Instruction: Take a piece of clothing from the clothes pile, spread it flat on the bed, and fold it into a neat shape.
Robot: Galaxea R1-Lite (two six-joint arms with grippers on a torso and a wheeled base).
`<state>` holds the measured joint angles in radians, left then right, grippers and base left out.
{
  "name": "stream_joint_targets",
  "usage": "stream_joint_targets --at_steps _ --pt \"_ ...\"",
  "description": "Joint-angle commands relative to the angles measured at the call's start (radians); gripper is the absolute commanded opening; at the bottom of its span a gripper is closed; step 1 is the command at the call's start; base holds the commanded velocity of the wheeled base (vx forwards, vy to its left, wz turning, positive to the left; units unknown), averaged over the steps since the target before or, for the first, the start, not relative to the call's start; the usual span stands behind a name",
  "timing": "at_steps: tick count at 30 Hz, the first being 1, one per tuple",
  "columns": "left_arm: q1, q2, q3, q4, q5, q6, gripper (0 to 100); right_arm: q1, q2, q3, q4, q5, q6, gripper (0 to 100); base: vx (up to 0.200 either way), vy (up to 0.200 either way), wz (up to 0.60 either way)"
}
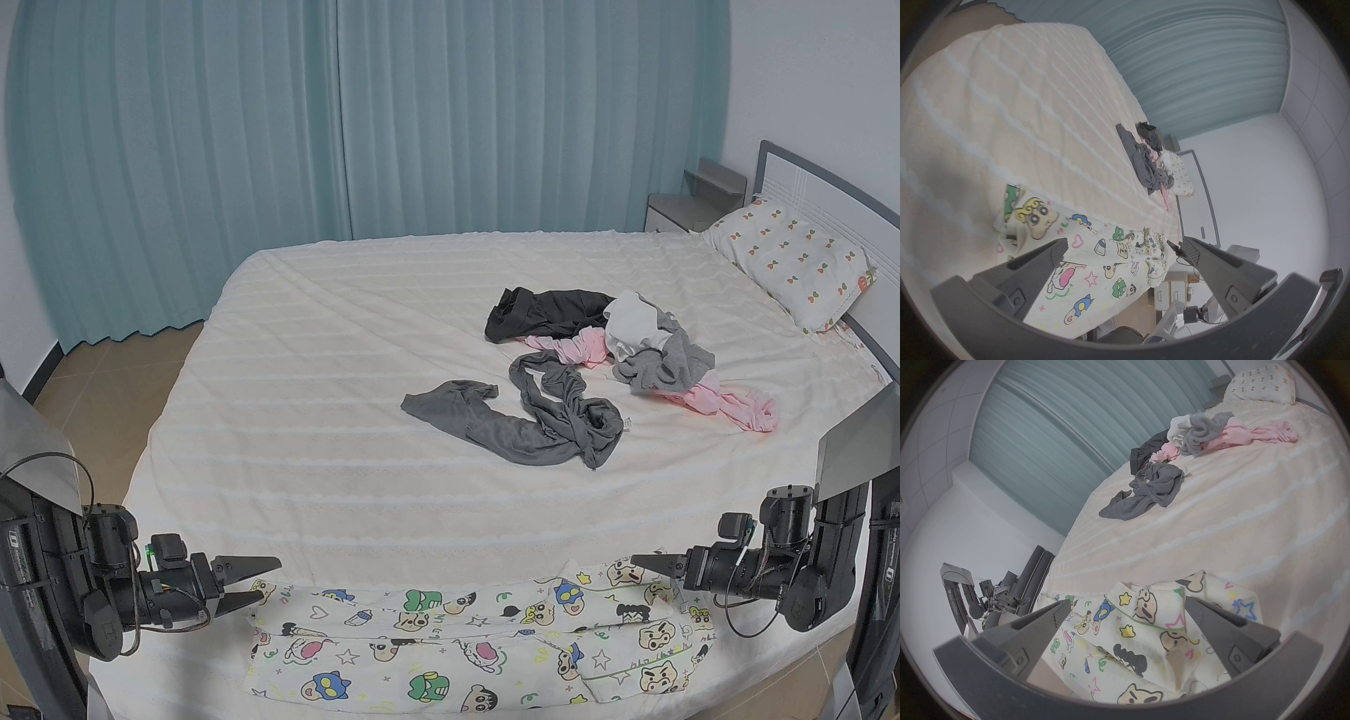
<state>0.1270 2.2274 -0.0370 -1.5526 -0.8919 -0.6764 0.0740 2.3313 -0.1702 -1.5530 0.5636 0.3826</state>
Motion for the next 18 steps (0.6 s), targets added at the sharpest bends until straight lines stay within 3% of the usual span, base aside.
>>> stream_joint_targets --at_steps 1,3,4,6,13,14,18 --pt "-0.064 0.043 -0.08 -0.018 0.033 -0.028 100 -0.002 0.037 -0.003 -0.01 -0.001 -0.047 100 0.0 0.0 0.0" --pt "-0.093 0.051 -0.104 -0.018 0.091 -0.046 100 -0.002 0.049 -0.006 -0.01 0.001 -0.056 100 0.0 0.0 0.0" --pt "-0.135 0.057 -0.115 -0.018 0.183 -0.068 100 0.001 0.062 -0.006 -0.01 0.001 -0.067 100 0.0 0.0 0.0" --pt "-0.184 0.063 -0.116 -0.018 0.283 -0.086 100 0.021 0.068 -0.011 -0.01 0.001 -0.073 100 0.0 0.0 0.0" --pt "-0.202 0.063 -0.112 -0.018 0.304 -0.089 100 0.064 0.115 -0.071 -0.01 -0.031 -0.073 100 0.0 0.0 0.0" --pt "-0.202 0.063 -0.11 -0.018 0.304 -0.089 100 0.064 0.12 -0.078 -0.01 -0.042 -0.073 0 0.0 0.0 0.0" --pt "-0.201 0.063 -0.109 -0.018 0.304 -0.088 100 0.061 0.142 -0.101 -0.01 -0.077 -0.073 0 0.0 0.0 0.0"
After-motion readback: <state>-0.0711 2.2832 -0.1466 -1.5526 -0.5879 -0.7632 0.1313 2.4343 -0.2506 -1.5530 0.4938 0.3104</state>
